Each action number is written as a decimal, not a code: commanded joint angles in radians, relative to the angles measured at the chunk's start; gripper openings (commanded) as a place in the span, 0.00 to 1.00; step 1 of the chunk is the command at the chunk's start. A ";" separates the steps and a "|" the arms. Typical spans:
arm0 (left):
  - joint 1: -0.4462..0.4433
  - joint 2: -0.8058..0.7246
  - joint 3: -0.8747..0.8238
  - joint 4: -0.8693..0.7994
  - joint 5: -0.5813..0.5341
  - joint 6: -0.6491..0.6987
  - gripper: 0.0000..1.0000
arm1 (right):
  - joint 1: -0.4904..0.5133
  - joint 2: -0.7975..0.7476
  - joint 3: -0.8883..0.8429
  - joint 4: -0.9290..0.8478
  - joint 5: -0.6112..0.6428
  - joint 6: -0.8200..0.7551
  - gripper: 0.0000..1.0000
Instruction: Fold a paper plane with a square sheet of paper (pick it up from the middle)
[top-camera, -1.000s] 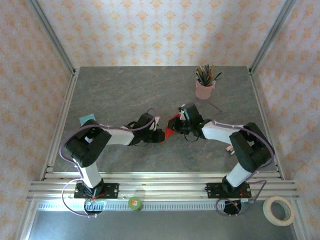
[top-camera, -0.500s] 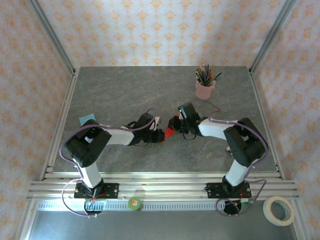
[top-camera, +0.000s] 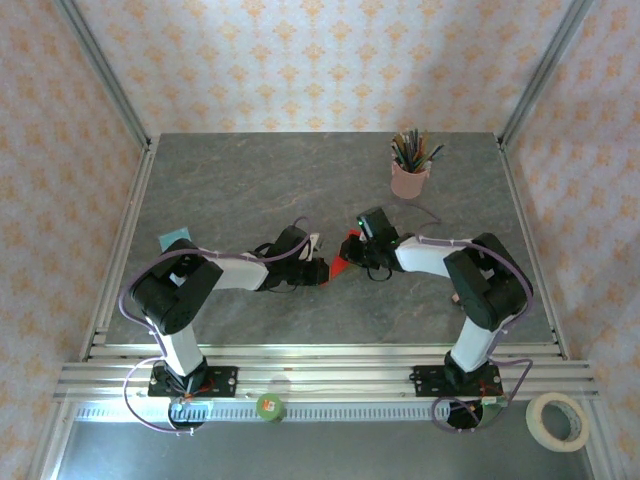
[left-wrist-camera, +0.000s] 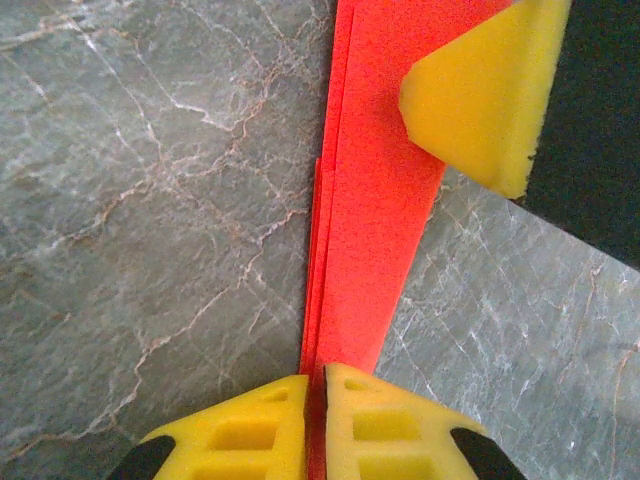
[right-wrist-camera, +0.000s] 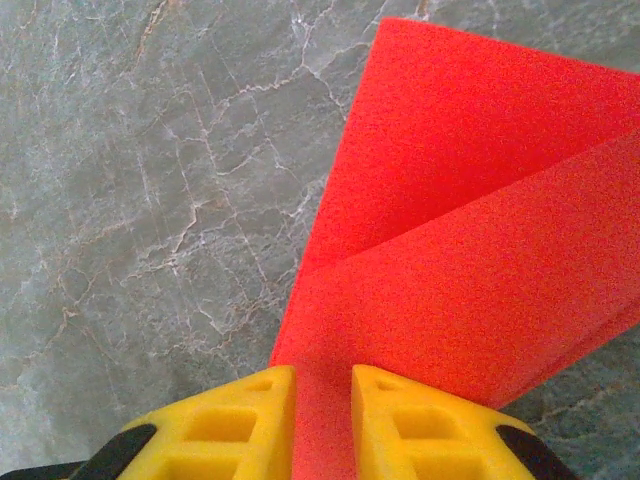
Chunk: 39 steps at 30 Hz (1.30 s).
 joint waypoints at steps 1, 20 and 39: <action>0.006 0.027 -0.012 -0.043 -0.034 0.025 0.12 | -0.006 0.013 0.025 -0.014 0.028 -0.005 0.21; 0.006 0.027 -0.016 -0.046 -0.036 0.032 0.09 | -0.007 0.045 0.043 -0.007 -0.020 -0.030 0.21; 0.012 -0.028 0.004 -0.076 -0.047 0.035 0.08 | -0.005 0.125 0.092 -0.129 0.031 -0.043 0.09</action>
